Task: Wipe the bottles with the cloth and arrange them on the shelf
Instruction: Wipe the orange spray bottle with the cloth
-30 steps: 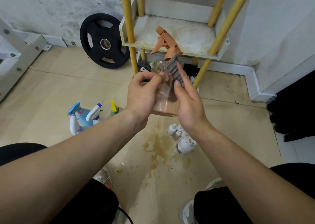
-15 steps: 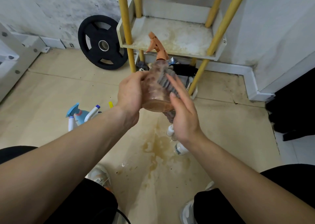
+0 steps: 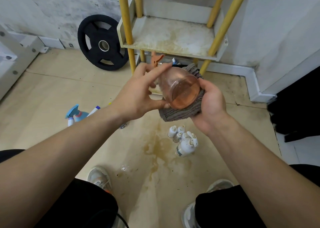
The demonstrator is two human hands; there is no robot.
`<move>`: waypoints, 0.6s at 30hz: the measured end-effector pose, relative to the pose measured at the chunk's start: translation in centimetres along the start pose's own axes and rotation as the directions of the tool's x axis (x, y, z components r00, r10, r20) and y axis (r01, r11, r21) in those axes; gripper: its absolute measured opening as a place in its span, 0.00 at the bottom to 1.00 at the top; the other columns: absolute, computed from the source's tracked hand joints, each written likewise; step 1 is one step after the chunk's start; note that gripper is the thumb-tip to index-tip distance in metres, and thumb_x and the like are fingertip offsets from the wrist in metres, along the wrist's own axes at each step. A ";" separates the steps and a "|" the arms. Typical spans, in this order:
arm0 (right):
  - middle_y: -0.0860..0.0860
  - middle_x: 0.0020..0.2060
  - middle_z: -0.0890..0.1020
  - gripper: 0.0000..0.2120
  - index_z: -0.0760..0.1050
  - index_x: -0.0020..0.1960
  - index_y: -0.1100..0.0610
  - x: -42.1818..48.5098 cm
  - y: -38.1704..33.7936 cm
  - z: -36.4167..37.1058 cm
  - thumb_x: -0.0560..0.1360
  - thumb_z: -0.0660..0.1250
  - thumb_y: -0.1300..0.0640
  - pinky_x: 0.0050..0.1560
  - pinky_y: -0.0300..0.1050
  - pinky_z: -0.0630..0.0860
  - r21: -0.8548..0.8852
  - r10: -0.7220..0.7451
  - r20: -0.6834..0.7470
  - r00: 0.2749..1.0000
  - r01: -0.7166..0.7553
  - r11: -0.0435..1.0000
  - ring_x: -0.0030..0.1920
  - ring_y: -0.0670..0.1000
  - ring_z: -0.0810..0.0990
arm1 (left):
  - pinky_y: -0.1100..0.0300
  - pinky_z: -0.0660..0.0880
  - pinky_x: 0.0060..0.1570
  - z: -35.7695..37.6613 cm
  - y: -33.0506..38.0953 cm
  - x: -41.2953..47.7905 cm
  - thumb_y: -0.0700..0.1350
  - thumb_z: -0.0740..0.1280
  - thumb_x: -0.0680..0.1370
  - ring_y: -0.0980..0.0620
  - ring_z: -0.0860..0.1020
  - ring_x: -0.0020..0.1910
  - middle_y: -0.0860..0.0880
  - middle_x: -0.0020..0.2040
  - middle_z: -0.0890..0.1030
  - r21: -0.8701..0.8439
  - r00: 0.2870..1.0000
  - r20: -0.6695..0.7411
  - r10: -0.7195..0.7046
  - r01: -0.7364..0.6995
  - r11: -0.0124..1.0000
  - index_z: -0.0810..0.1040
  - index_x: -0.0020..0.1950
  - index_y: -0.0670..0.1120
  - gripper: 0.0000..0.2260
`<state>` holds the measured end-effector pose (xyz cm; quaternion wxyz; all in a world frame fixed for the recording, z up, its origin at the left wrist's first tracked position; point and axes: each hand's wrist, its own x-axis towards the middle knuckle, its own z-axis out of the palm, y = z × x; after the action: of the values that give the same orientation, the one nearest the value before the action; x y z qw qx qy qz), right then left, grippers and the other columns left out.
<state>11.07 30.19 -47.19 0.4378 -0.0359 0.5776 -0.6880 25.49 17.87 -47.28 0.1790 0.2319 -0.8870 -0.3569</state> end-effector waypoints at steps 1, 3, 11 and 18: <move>0.62 0.55 0.85 0.22 0.79 0.63 0.66 -0.1 0.0 0.0 0.83 0.57 0.50 0.52 0.53 0.80 -0.004 0.018 0.030 0.999 -0.018 1.000 0.50 0.59 0.84 | 0.57 0.77 0.57 -0.3 -0.1 0.0 0.53 0.83 0.64 0.55 0.72 0.57 0.53 0.63 0.67 0.051 0.999 -0.013 0.037 -0.037 0.998 0.68 0.76 0.56 0.44; 0.63 0.58 0.84 0.24 0.79 0.65 0.66 -0.4 0.1 0.1 0.83 0.55 0.49 0.59 0.56 0.79 0.001 0.070 0.097 0.993 -0.070 0.998 0.57 0.61 0.84 | 0.54 0.74 0.61 -0.8 -0.1 0.1 0.62 0.82 0.60 0.55 0.71 0.64 0.55 0.65 0.69 0.077 0.995 -0.006 0.104 -0.104 0.992 0.70 0.72 0.52 0.44; 0.61 0.62 0.82 0.26 0.76 0.68 0.63 -0.8 0.0 0.9 0.85 0.51 0.47 0.67 0.60 0.76 0.165 0.055 0.135 0.989 -0.077 0.983 0.64 0.62 0.81 | 0.48 0.74 0.65 -0.3 0.7 -0.4 0.68 0.78 0.63 0.58 0.77 0.63 0.64 0.62 0.77 -0.140 0.999 0.021 0.024 -0.021 0.990 0.67 0.73 0.57 0.43; 0.47 0.55 0.83 0.15 0.77 0.68 0.56 -2.3 0.0 1.9 0.86 0.56 0.60 0.56 0.39 0.79 -0.152 -0.387 0.105 0.916 0.399 0.904 0.56 0.43 0.83 | 0.50 0.76 0.65 0.6 0.9 -0.1 0.58 0.82 0.66 0.56 0.80 0.62 0.57 0.61 0.82 -0.400 0.995 0.031 -0.099 0.103 0.911 0.73 0.70 0.53 0.36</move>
<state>13.59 30.21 -45.53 0.3058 -0.2137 0.5989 -0.7086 25.04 18.83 -46.99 0.1997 0.2341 -0.7827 -0.5410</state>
